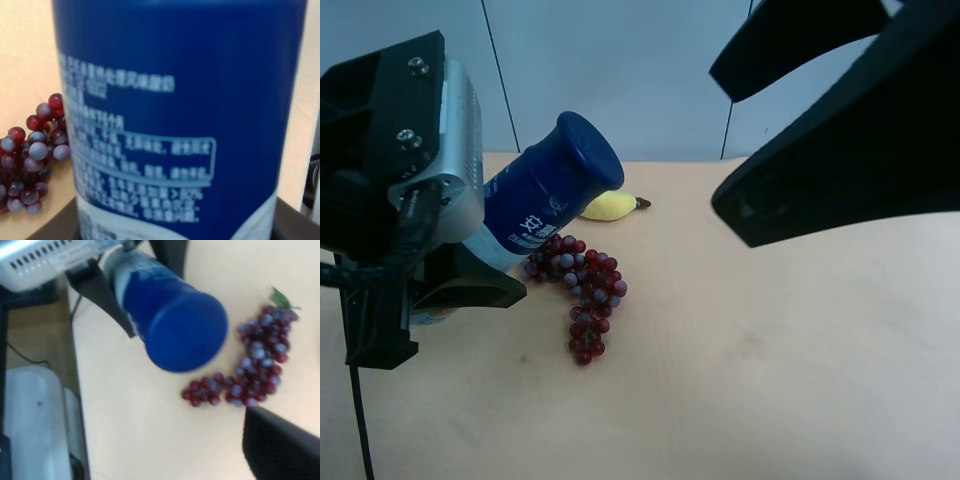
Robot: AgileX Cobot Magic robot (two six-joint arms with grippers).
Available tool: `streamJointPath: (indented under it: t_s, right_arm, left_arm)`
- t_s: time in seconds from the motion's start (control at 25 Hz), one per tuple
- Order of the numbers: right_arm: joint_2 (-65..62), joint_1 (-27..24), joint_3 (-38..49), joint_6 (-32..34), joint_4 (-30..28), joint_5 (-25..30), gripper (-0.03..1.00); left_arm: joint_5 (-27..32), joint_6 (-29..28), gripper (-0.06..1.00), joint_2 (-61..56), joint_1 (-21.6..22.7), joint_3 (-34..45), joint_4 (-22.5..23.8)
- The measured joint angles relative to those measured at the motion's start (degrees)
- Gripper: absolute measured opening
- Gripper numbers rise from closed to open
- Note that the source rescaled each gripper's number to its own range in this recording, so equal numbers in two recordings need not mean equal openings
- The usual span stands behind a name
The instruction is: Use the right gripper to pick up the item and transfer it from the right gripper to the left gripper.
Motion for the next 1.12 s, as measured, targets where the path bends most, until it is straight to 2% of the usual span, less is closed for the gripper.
streamJointPath:
  t_s: [0.4, 0.44, 0.6, 0.88, 1.12]
  right_arm:
    - [-10.67, 0.00, 1.11, 16.66, -12.53, 0.09, 1.00]
    - [-14.19, 0.00, 3.84, 19.36, -15.15, 0.09, 1.00]
    - [-21.92, 0.00, 12.14, 23.93, -18.90, 0.09, 1.00]
    - [-37.19, 0.00, 30.74, 31.04, -19.99, 0.32, 1.00]
    - [-49.33, 0.00, 42.38, 35.60, -21.72, -7.16, 1.00]
  left_arm:
    - [0.00, 0.00, 0.03, 0.00, 0.00, 0.00, 0.00]
    - [0.00, 0.00, 0.03, 0.00, 0.00, 0.00, 0.00]
    - [0.00, 0.00, 0.03, 0.00, 0.00, 0.00, 0.00]
    - [0.05, -0.19, 0.03, 0.00, 0.00, 0.00, 0.00]
    - [0.10, -0.19, 0.03, 0.00, 0.00, 0.00, 0.00]
